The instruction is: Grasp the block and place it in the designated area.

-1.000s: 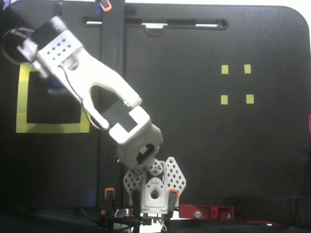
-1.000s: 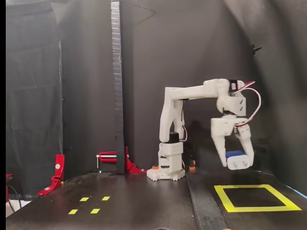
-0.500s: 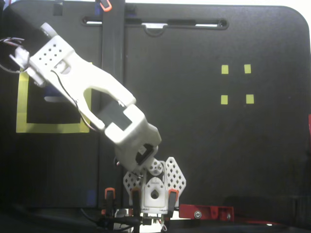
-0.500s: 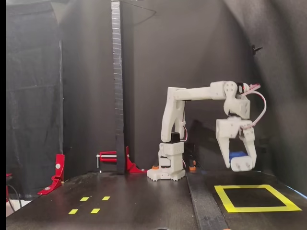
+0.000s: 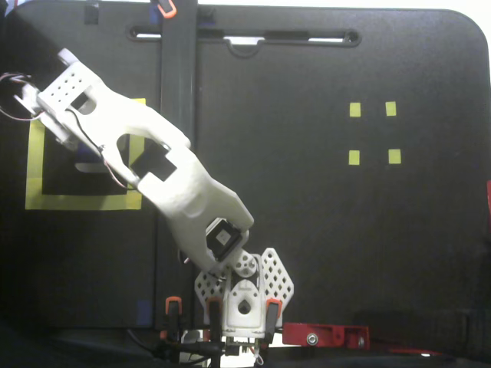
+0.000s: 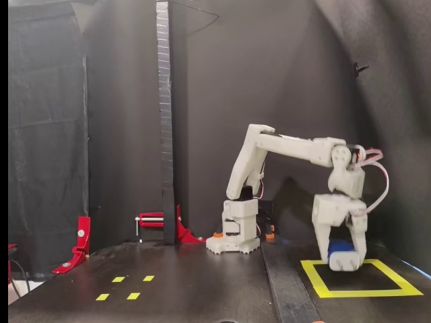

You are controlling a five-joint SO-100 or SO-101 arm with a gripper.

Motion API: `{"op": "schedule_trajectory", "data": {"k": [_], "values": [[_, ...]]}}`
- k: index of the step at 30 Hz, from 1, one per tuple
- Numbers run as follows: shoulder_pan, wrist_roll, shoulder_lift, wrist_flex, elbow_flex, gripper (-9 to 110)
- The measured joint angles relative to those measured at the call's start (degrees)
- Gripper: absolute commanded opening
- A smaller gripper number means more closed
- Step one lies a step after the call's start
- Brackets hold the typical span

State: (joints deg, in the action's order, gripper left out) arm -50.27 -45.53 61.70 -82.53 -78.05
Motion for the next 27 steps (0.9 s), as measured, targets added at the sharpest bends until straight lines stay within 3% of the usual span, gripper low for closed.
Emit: {"op": "schedule_trajectory", "data": {"k": [15, 27], "values": [[-0.09, 0.09, -2.46, 2.29, 1.49, 20], [0.53, -1.49, -2.20, -0.53, 1.41, 40]]}}
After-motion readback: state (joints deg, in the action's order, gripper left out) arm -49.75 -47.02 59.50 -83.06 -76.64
